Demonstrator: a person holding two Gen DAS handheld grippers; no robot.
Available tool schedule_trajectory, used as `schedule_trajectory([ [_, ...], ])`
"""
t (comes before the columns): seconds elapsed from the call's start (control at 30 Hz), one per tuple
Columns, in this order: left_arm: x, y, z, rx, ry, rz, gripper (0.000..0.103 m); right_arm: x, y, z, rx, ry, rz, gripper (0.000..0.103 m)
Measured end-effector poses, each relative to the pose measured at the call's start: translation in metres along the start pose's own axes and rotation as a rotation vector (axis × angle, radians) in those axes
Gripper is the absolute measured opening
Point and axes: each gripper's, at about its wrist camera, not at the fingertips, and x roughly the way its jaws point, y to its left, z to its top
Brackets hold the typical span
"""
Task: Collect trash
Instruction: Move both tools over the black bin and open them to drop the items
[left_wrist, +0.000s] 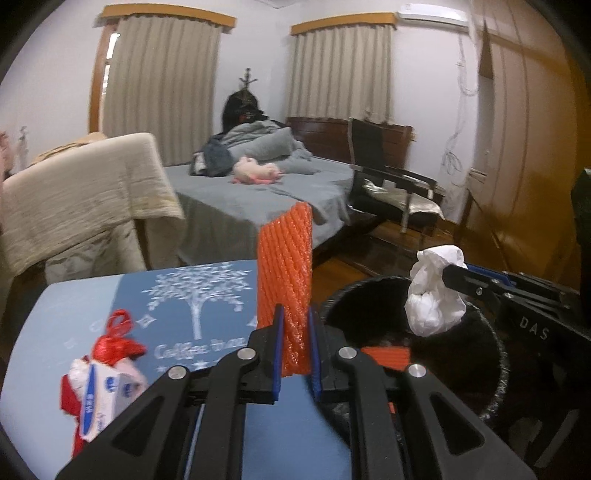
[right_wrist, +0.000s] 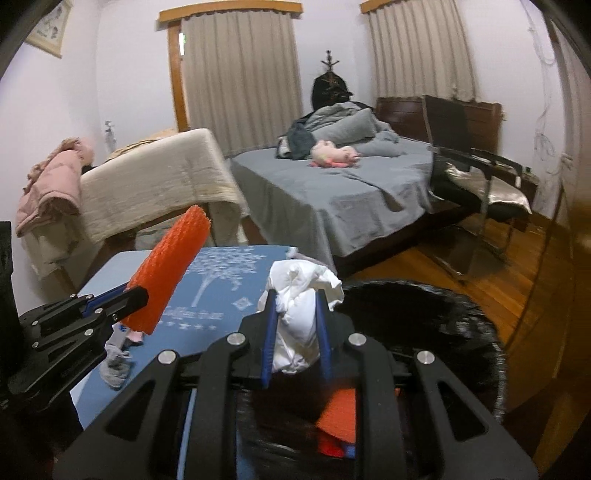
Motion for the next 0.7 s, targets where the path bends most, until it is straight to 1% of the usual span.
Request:
schedule_trajectory([
  [0.27,0.030,-0.043,0.002,0.050,0.028,-0.085,0.012,-0.007,-0.046,-0.010,0.041,0.005,-0.090,0.019],
  [0.57,0.055,-0.081,0.004,0.090,0.041,-0.161,0.012,-0.007,-0.078,-0.022,0.084,0.016,-0.144,0.019],
  [0.7,0.066,-0.089,0.005,0.089,0.056,-0.195,0.012,-0.005,-0.091,-0.026,0.098,0.024,-0.164,0.019],
])
